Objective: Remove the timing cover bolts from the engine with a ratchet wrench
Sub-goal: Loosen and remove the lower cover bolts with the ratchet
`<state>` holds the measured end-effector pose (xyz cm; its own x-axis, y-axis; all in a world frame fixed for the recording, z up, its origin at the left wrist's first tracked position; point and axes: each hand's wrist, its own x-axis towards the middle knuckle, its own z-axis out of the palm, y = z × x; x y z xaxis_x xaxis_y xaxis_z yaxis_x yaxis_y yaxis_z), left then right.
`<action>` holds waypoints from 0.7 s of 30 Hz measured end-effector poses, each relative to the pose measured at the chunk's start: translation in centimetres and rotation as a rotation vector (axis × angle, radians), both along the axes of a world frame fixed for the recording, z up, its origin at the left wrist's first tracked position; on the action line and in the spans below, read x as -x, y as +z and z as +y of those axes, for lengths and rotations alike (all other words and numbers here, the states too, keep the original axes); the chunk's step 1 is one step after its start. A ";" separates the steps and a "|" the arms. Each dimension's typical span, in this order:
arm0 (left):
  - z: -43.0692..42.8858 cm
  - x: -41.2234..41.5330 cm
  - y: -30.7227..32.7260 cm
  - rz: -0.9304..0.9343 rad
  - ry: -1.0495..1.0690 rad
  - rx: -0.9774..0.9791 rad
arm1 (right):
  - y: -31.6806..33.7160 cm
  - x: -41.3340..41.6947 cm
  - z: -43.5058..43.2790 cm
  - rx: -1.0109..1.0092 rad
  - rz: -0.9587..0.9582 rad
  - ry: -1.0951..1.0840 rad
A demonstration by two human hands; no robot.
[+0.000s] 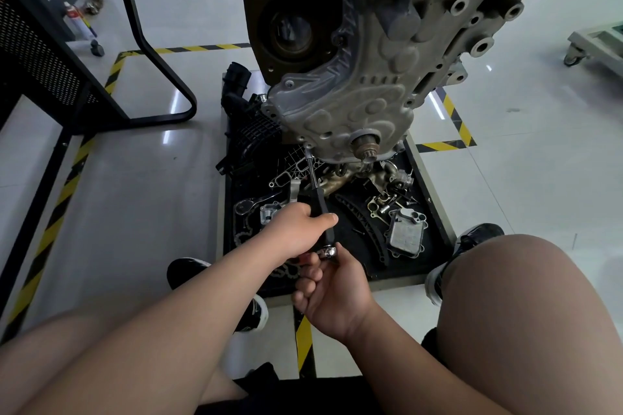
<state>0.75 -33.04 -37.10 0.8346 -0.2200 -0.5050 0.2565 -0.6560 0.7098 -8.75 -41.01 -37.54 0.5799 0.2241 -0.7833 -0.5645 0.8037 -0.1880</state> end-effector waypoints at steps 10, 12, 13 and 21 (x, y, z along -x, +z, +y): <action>0.2 0.0 -0.3 -0.048 -0.042 -0.062 | -0.6 0.1 0.1 0.148 -0.023 0.019; 0.2 0.0 -0.4 -0.044 -0.032 -0.056 | -1.0 0.2 0.2 0.241 -0.052 0.024; 0.2 0.1 -0.4 -0.045 -0.030 -0.057 | -1.2 0.3 0.3 0.292 -0.070 0.024; 0.1 0.1 -0.4 -0.061 -0.033 -0.068 | -1.0 1.2 0.1 0.870 -0.231 0.034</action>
